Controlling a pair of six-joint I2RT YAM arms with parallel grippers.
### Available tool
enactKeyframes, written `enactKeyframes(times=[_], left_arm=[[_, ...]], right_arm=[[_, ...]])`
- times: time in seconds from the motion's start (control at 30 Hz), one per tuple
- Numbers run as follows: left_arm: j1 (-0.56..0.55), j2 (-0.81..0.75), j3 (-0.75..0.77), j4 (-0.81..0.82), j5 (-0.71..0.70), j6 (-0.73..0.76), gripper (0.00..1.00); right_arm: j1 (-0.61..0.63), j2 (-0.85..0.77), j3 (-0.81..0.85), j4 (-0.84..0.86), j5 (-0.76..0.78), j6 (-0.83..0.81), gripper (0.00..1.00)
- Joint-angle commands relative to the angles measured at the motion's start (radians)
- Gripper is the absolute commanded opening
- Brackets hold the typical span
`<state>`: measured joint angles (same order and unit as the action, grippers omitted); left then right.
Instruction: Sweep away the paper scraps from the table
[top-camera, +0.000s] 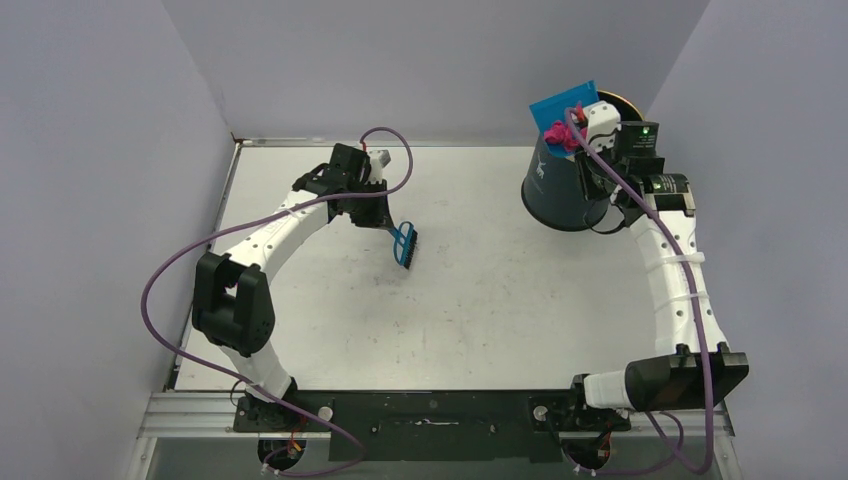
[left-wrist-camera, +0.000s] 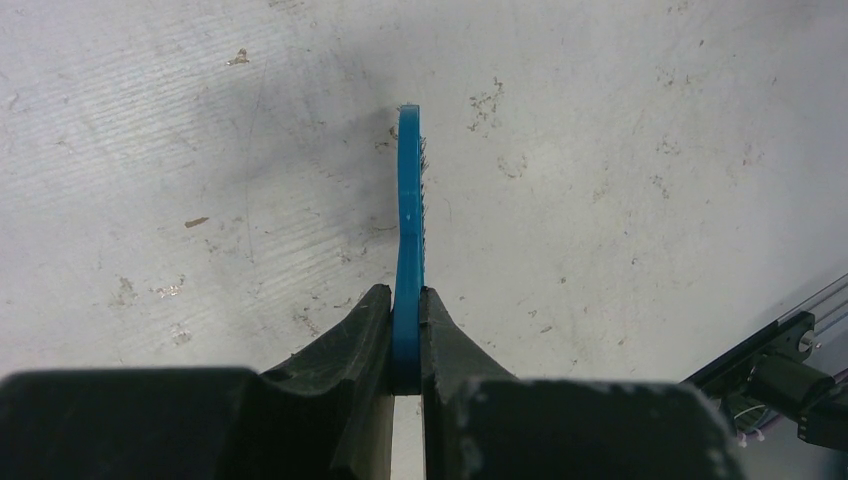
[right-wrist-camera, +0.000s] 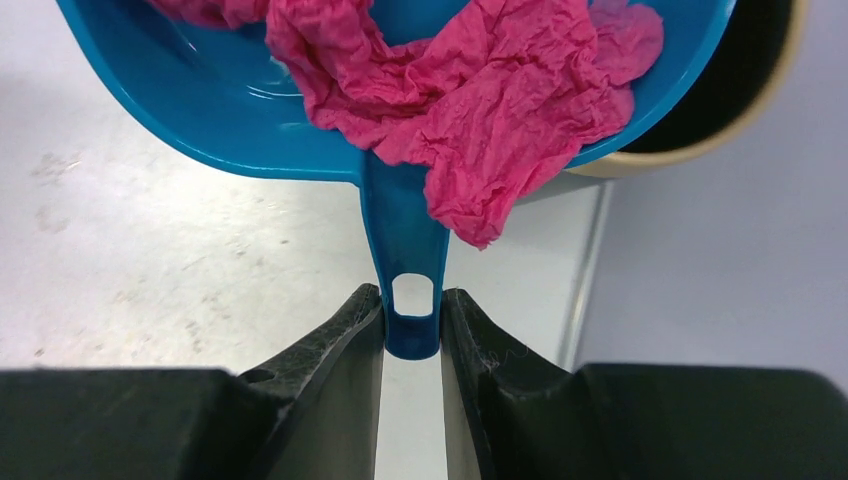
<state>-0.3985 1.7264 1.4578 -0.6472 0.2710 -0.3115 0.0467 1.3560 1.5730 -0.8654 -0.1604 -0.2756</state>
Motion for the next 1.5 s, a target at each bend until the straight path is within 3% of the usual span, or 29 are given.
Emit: enactKeyframes(times=[0.0,0.23,0.7,0.97,1.1,1.27,1.37,1.47], left_arm=[[-0.004,0.000,0.054,0.011,0.031,-0.009,0.00],[-0.005,-0.008,0.056,0.013,0.040,-0.012,0.00],[-0.006,-0.018,0.053,0.020,0.061,-0.021,0.00],[-0.004,-0.023,0.053,0.022,0.070,-0.026,0.00],[0.002,-0.019,0.054,0.025,0.077,-0.032,0.00],[0.004,-0.018,0.054,0.024,0.085,-0.035,0.00],[0.006,-0.019,0.054,0.026,0.089,-0.037,0.00],[0.005,-0.023,0.051,0.029,0.088,-0.038,0.00]], right_arm=[[-0.044,0.016,0.049,0.110,0.134,0.018,0.05],[-0.140,0.143,0.201,0.045,0.156,-0.011,0.05],[-0.165,0.420,0.465,-0.049,0.490,-0.223,0.05],[-0.155,0.477,0.461,0.033,0.725,-0.432,0.08],[-0.105,0.416,0.336,0.191,0.870,-0.588,0.06],[-0.015,0.303,0.052,0.592,1.074,-0.943,0.05],[-0.002,0.260,-0.118,0.922,1.148,-1.217,0.05],[0.002,0.248,-0.151,1.049,1.168,-1.315,0.05]])
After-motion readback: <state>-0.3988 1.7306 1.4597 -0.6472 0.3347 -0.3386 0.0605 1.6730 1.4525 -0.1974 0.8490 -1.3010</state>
